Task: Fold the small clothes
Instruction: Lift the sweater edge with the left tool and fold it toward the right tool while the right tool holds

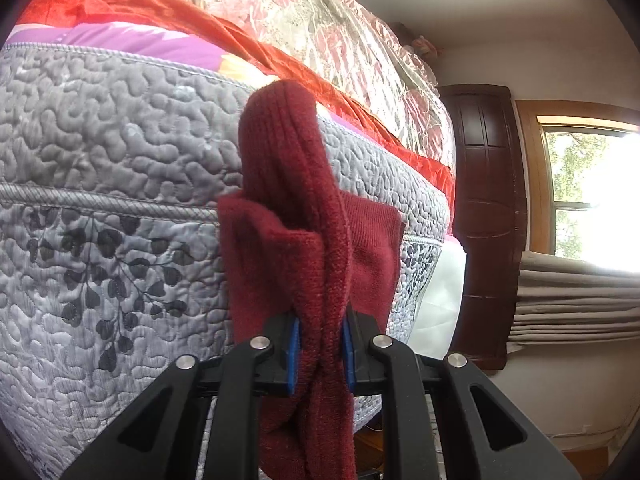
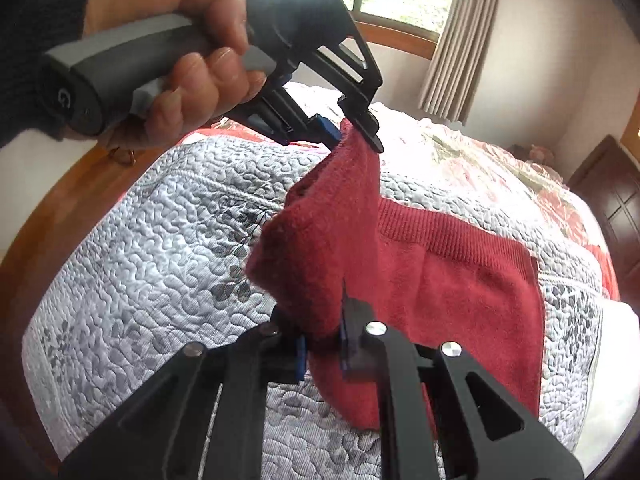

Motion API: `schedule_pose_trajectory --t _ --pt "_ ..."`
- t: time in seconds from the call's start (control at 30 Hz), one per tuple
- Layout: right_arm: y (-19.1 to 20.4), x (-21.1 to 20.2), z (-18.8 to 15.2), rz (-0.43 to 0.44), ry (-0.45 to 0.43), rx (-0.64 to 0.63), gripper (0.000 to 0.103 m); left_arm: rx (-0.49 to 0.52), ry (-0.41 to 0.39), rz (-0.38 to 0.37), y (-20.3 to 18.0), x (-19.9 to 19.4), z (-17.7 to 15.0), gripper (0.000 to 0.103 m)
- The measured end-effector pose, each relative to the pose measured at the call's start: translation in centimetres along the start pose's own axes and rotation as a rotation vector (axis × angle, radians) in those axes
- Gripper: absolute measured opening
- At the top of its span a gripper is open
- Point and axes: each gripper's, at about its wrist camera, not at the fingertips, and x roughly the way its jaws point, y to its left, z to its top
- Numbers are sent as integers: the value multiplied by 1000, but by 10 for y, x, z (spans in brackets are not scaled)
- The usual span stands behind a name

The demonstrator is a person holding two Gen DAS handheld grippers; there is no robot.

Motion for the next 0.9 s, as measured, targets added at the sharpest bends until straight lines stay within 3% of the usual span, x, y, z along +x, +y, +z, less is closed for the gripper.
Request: schedule_pose_trajectory --t 0.2,0.37,0.9 --pt "-58 -17 -7 49 -22 196 10 34 4 50 -53 24 2 17" --pt "-95 -25 -21 28 -25 249 10 72 19 76 -90 57 2 17" --pt "-208 -24 -82 104 6 519 10 97 51 151 -146 170 -5 16"
